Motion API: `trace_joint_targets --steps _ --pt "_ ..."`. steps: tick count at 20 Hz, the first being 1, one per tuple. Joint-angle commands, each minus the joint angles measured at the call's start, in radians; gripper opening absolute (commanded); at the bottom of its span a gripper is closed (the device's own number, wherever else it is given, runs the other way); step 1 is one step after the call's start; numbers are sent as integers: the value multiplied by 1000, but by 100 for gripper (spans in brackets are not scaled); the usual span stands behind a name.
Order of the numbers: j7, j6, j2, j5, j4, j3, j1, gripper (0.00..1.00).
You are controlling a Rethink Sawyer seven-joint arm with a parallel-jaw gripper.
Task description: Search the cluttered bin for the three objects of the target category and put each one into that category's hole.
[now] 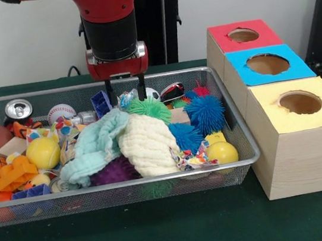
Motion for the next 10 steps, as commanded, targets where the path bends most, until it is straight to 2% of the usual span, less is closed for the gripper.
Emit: trace_joint_targets --steps 1,5,10 --pt "-10 19 -8 -26 34 33 24 100" --pt "-9 45 -21 -12 38 32 29 100" --pt "-10 21 -4 -10 48 33 16 100"
